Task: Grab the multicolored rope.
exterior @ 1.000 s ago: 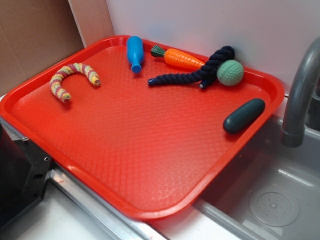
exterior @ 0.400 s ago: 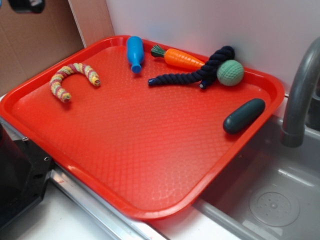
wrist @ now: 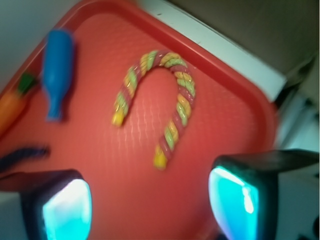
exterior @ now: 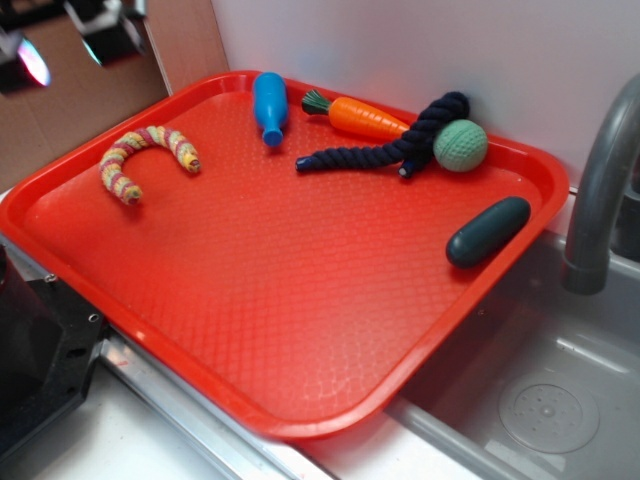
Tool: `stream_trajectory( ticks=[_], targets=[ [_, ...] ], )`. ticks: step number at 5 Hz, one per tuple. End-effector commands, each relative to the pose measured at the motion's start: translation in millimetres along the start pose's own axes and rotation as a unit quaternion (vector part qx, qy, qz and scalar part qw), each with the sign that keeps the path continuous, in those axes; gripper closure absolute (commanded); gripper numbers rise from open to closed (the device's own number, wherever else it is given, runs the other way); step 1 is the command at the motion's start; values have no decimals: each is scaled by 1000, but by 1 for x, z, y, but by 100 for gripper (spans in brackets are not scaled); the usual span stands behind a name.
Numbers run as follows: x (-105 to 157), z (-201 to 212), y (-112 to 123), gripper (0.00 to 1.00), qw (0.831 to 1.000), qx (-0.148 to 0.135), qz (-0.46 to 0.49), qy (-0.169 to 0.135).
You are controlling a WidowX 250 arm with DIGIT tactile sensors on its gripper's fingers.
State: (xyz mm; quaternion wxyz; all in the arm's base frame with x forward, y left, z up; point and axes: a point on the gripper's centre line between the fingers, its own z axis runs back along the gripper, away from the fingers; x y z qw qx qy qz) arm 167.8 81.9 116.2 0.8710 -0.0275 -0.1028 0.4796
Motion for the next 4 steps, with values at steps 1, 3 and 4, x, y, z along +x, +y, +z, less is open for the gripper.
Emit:
stream_trajectory(
  ticks=[1,3,4],
  targets=[
    [27,-38,10,0,997,62,54,-11],
    [23,-71,28,0,995,96,17,6],
    [22,-91,33,0,993,115,-2,5]
  ],
)
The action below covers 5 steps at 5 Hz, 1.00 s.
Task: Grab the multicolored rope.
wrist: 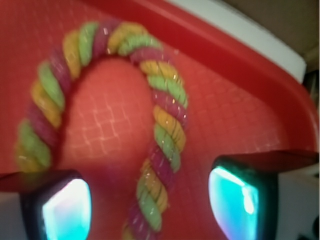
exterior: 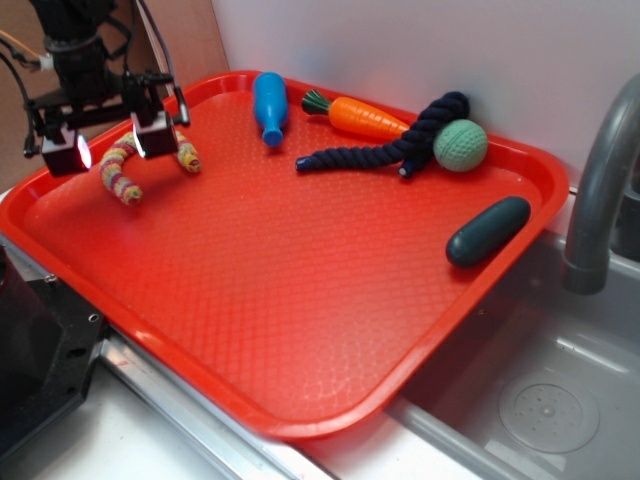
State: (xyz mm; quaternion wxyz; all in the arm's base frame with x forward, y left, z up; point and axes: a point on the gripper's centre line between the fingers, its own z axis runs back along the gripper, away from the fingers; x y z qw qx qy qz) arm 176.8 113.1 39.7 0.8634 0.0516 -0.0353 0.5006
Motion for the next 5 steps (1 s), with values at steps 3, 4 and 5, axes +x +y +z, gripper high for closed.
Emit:
stream_trajectory(
  ticks=[3,4,5],
  targets=[
    [-13,-34,77,100,997,-11,-70,13],
    [-14,16,18,100,983,-32,-178,42],
    [-14,57,-31,100,953,-30,-300,45]
  ],
)
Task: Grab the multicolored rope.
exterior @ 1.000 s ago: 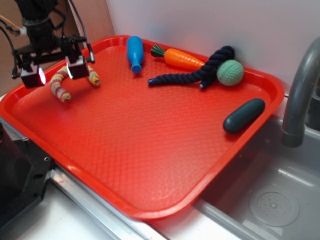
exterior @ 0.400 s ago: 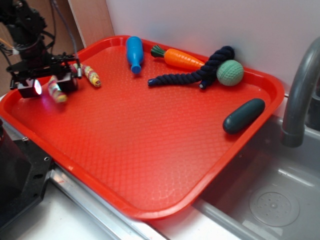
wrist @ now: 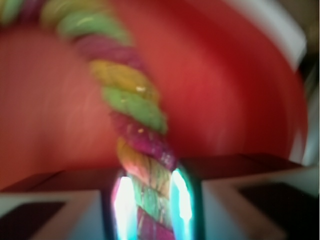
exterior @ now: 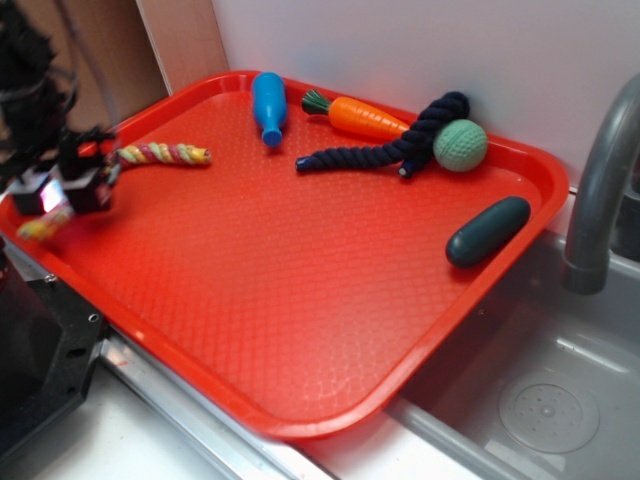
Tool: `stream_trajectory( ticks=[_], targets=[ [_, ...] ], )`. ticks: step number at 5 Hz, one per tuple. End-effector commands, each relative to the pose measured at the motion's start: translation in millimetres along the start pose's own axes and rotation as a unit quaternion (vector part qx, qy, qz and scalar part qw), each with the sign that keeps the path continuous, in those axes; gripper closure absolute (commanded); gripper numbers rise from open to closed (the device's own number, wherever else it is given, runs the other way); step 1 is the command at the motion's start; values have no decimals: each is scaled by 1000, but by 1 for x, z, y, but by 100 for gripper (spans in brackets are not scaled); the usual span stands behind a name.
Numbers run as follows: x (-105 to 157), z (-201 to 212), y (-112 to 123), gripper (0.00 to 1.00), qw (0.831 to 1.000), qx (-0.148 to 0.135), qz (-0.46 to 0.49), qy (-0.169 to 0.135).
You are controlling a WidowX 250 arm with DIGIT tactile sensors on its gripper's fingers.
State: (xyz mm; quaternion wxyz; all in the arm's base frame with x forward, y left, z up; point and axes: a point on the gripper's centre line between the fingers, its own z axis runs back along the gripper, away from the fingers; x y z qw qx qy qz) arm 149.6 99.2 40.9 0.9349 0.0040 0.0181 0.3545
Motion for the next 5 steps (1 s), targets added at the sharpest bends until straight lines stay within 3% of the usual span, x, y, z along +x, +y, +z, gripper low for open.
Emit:
stream_trajectory(
  ticks=[1,2,3,4,5],
  targets=[
    [7,80,-72,100,969,27,-243,-42],
    [-15,110,-88,100,945,42,-316,-73],
    [-47,150,-89,100,933,10,-344,-109],
    [-64,171,-84,100,936,-30,-336,-101],
    [-70,173,-73,100,944,-42,-317,-83]
  ],
)
